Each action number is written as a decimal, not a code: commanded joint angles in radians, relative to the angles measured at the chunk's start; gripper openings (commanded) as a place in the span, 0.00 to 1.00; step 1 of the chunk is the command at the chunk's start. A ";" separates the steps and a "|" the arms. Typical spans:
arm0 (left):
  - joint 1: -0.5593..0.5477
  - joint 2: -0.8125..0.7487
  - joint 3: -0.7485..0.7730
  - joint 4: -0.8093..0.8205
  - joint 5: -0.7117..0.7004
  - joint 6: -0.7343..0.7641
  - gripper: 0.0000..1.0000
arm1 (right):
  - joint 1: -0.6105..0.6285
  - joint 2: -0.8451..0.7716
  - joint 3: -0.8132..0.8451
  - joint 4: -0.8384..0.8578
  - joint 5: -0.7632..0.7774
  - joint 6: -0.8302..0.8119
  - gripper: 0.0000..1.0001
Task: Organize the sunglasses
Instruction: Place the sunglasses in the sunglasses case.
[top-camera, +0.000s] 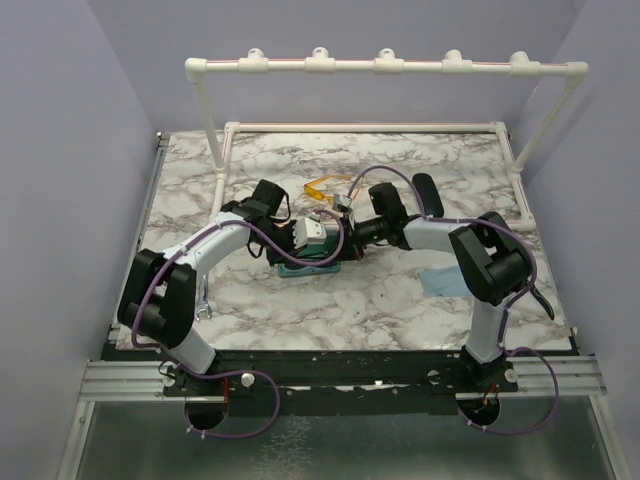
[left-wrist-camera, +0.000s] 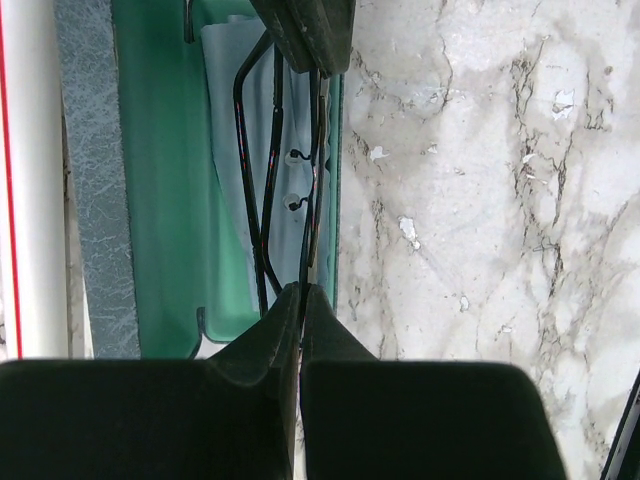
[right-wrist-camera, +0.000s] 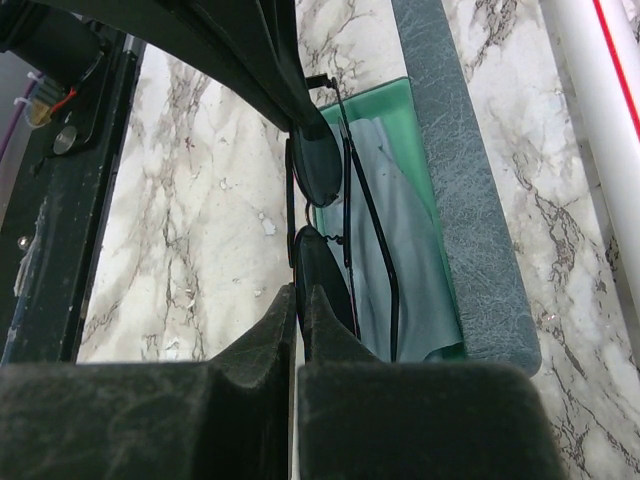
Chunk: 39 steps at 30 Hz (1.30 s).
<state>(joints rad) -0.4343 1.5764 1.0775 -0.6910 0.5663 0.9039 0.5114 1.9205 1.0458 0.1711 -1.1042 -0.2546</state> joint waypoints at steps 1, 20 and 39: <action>-0.010 0.026 -0.010 0.020 0.044 -0.013 0.00 | 0.004 0.028 0.026 -0.016 0.036 0.015 0.01; 0.002 0.069 -0.025 0.069 -0.028 0.006 0.00 | 0.004 0.074 0.024 0.036 0.072 0.096 0.05; 0.003 0.041 -0.039 0.073 -0.067 0.075 0.41 | 0.005 0.104 0.062 0.048 0.122 0.144 0.24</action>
<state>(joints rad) -0.4320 1.6329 1.0523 -0.6147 0.5182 0.9466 0.5110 2.0037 1.0821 0.2237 -1.0210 -0.1196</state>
